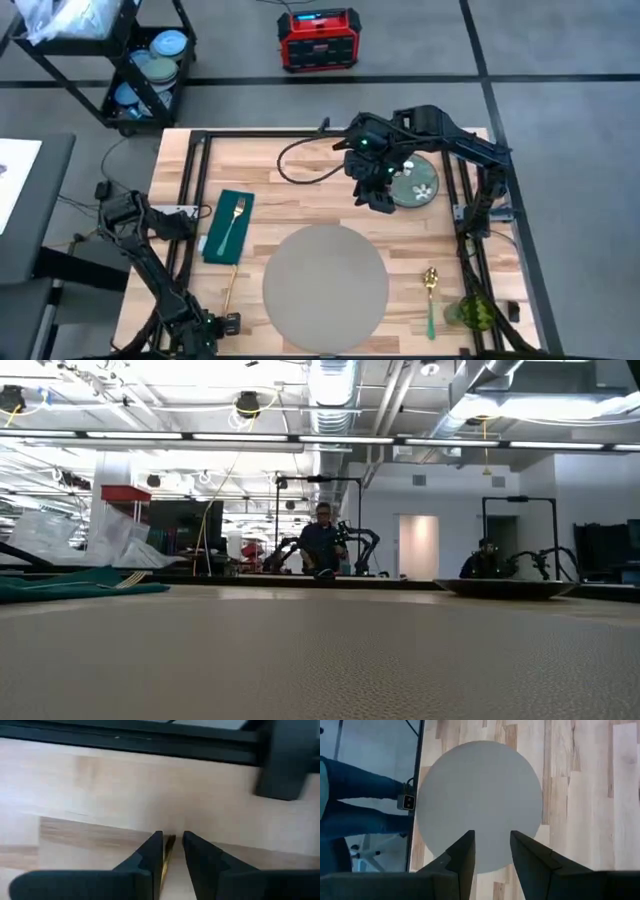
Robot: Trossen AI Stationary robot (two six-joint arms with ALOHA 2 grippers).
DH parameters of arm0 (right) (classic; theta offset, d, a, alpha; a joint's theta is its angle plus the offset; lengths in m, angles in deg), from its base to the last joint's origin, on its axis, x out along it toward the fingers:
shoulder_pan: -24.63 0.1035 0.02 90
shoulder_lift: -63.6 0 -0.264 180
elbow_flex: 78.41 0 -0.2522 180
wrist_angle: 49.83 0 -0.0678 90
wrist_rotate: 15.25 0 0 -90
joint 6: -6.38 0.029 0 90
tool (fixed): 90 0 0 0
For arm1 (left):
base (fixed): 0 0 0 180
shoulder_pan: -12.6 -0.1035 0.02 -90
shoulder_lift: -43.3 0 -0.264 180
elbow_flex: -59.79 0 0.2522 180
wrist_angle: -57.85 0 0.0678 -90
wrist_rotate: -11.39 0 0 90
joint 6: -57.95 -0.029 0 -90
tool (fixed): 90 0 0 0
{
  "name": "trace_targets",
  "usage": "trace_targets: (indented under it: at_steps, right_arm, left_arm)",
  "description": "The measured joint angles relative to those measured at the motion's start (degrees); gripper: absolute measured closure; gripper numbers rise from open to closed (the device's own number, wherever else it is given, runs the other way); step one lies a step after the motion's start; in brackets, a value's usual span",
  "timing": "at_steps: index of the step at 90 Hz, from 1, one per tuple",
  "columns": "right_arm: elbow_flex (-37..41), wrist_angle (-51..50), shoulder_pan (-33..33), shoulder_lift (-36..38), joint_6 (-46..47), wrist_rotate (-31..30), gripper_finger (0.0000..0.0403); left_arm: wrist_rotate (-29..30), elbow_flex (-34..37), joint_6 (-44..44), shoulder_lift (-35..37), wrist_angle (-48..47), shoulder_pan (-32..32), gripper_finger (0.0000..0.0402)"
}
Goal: Set table place
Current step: Put the gold knife on the gray placemat
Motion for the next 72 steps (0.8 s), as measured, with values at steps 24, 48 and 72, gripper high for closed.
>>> trace_targets:
  at_steps: [24, 48, 72]
  right_arm:
    - [0.0, 0.0, 0.0, 0.0, -0.9, 0.0, 0.0290]
    - [0.0, 0.0, -0.1, 0.0, -1.1, 0.0, 0.0290]
    - [0.0, 0.0, -0.1, 0.0, -1.1, -0.1, 0.0290]
  left_arm:
    - [-0.2, -0.5, 1.6, 1.6, 0.0, -0.2, 0.0338]
    - [-1.7, 3.2, -0.3, 1.8, 1.2, -0.3, 0.0338]
    - [-2.4, 4.3, -4.7, 1.7, 3.8, -1.8, 0.0338]
